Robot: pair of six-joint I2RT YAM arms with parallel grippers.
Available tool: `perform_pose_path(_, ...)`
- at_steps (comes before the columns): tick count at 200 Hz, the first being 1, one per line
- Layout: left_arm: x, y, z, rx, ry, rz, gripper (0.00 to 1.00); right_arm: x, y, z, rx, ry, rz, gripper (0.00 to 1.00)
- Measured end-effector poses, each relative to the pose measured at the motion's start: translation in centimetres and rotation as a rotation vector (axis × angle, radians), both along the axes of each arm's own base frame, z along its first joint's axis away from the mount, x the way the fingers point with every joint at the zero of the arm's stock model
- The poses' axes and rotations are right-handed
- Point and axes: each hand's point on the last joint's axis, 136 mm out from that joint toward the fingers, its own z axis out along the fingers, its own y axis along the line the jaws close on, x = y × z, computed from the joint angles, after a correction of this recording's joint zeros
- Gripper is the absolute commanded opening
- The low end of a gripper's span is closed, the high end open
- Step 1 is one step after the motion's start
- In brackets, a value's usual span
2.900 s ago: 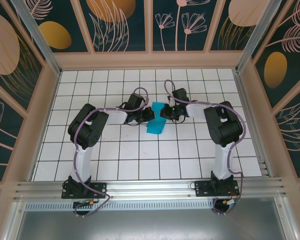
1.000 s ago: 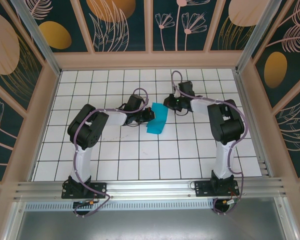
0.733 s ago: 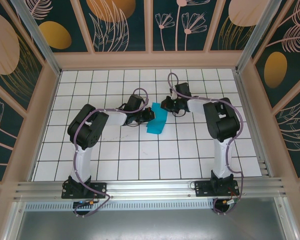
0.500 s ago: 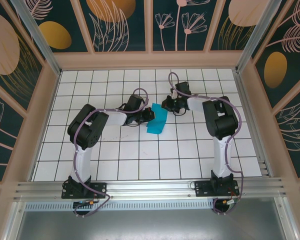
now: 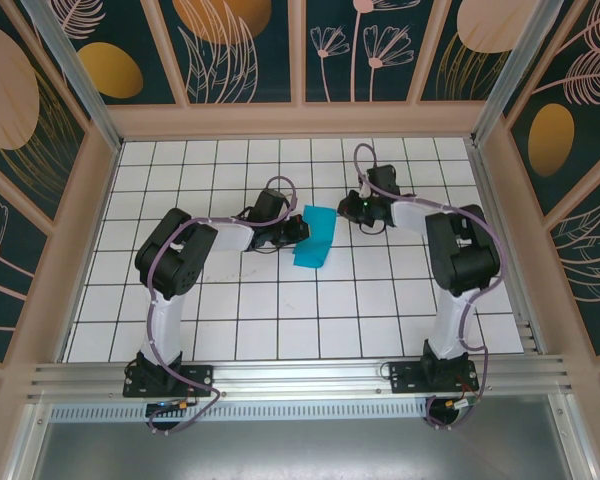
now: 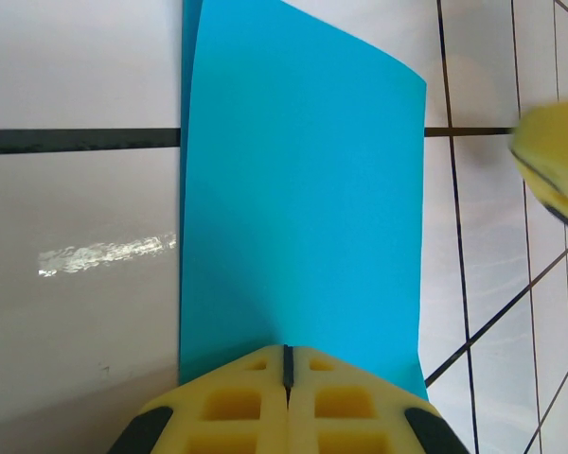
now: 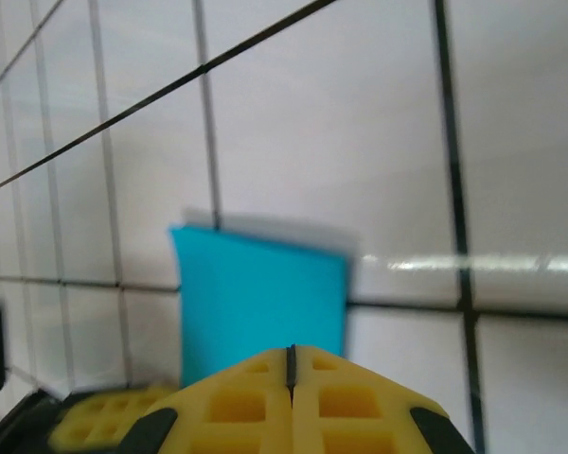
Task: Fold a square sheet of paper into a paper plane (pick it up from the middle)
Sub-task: First fold in half a square sheet of paper at the center of the table.
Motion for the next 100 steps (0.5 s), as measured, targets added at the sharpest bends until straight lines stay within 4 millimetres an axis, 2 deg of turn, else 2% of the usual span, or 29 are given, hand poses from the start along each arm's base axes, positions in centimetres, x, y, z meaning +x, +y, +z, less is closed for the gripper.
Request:
perform_pose_path(19, 0.0, 0.0, 0.0, 0.0, 0.0, 0.0, 0.0, -2.9, 1.2, 0.4, 0.039, 0.013, 0.049, 0.0)
perform_pose_path(57, 0.0, 0.0, 0.0, -0.001, -0.001, 0.0, 0.0, -8.7, 4.5, -1.7, 0.068, 0.115, 0.166, 0.0)
perform_pose_path(74, 0.0, 0.0, 0.0, -0.001, -0.001, 0.0, 0.0, -10.0, 5.4, -2.1, 0.081, 0.141, 0.194, 0.0)
perform_pose_path(100, 0.0, 0.0, 0.0, -0.001, -0.001, 0.0, 0.0, -10.4, 5.5, -2.3, 0.085, 0.151, 0.2, 0.0)
